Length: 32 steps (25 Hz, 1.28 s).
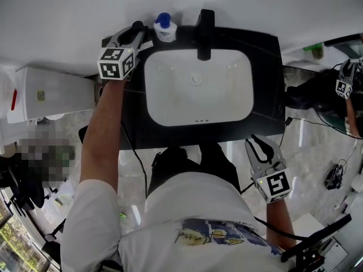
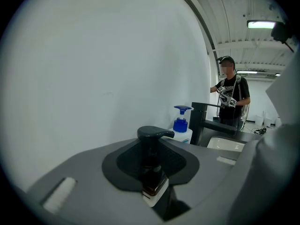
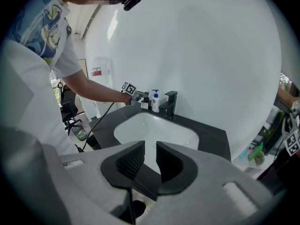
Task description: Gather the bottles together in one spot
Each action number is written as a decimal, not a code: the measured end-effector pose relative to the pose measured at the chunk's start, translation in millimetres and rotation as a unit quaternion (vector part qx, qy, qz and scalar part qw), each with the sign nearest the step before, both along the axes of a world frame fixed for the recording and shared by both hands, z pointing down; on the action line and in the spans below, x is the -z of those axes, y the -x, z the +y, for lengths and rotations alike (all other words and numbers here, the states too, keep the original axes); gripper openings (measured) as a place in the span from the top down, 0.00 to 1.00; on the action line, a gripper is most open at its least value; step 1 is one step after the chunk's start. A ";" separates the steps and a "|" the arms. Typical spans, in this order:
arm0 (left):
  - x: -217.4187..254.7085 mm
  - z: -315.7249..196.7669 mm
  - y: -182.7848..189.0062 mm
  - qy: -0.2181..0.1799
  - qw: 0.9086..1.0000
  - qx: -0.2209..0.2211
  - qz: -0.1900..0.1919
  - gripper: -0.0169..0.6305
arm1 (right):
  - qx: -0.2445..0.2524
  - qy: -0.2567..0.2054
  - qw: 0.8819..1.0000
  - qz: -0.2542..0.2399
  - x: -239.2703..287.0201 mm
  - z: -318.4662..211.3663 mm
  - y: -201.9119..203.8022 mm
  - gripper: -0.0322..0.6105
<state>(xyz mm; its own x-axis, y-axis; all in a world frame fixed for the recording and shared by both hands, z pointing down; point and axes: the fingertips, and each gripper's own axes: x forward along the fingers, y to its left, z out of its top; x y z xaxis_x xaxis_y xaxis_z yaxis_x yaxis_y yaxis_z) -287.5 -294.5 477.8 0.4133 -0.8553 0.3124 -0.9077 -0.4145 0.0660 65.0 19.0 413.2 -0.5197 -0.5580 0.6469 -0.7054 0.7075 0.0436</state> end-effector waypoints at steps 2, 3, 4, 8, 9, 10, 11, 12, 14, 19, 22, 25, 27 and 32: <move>-0.7 0.6 0.2 -0.005 1.000 0.001 -0.001 0.84 | 0.004 -0.005 1.000 0.002 2.2 0.6 4.7 0.83; -1.2 1.4 0.5 -0.007 1.000 0.003 -0.002 0.84 | 0.004 -0.006 1.000 0.002 2.9 1.3 6.4 0.83; -1.9 2.4 1.1 -0.007 1.000 0.006 -0.002 0.84 | 0.004 -0.006 1.000 0.002 3.1 2.3 8.0 0.83; -4.6 4.4 3.0 -0.004 1.000 0.009 -0.007 0.81 | 0.006 -0.007 1.000 0.003 2.8 4.1 14.4 0.83; -4.4 4.0 3.5 -0.004 1.000 0.008 -0.008 0.79 | 0.008 -0.008 1.000 0.004 3.1 3.7 16.9 0.83; -4.1 3.7 4.3 -0.003 1.000 0.008 -0.009 0.78 | 0.010 -0.010 1.000 0.005 4.1 2.9 20.2 0.83; -4.0 3.8 5.3 -0.001 1.000 0.007 -0.010 0.77 | 0.013 -0.011 1.000 0.005 5.0 2.5 23.6 0.83; -3.8 4.7 6.1 0.001 1.000 0.005 -0.011 0.74 | 0.015 -0.012 1.000 0.004 5.6 2.4 27.1 0.83; -2.8 9.1 7.3 0.003 1.000 0.002 -0.013 0.69 | 0.019 -0.015 1.000 0.002 7.5 2.4 34.1 0.83; -0.5 35.1 10.9 0.005 1.000 -0.010 -0.022 0.61 | 0.026 -0.021 0.999 -0.001 15.4 -0.1 51.5 0.83; -2.6 58.0 21.6 0.018 1.000 -0.004 -0.022 0.61 | 0.036 -0.026 0.999 -0.002 14.4 -3.5 62.4 0.83; 3.3 87.4 23.2 0.026 1.000 -0.005 -0.016 0.62 | 0.042 -0.033 0.998 -0.012 17.1 -1.5 72.5 0.83; 14.4 111.2 17.3 0.026 0.999 -0.017 -0.009 0.63 | 0.043 -0.040 0.998 -0.017 23.8 3.2 77.1 0.83; 36.3 172.8 -8.9 0.025 0.997 -0.065 -0.011 0.71 | 0.051 -0.057 0.997 -0.025 32.9 12.4 85.5 0.85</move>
<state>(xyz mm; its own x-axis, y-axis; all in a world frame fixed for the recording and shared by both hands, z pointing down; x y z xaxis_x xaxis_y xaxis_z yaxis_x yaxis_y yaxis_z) -278.6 -121.6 441.5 0.5133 -0.7776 0.3631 -0.8474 -0.5261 0.0710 -20.4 31.5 380.3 -0.6078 -0.5687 0.5542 -0.6332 0.7682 0.0938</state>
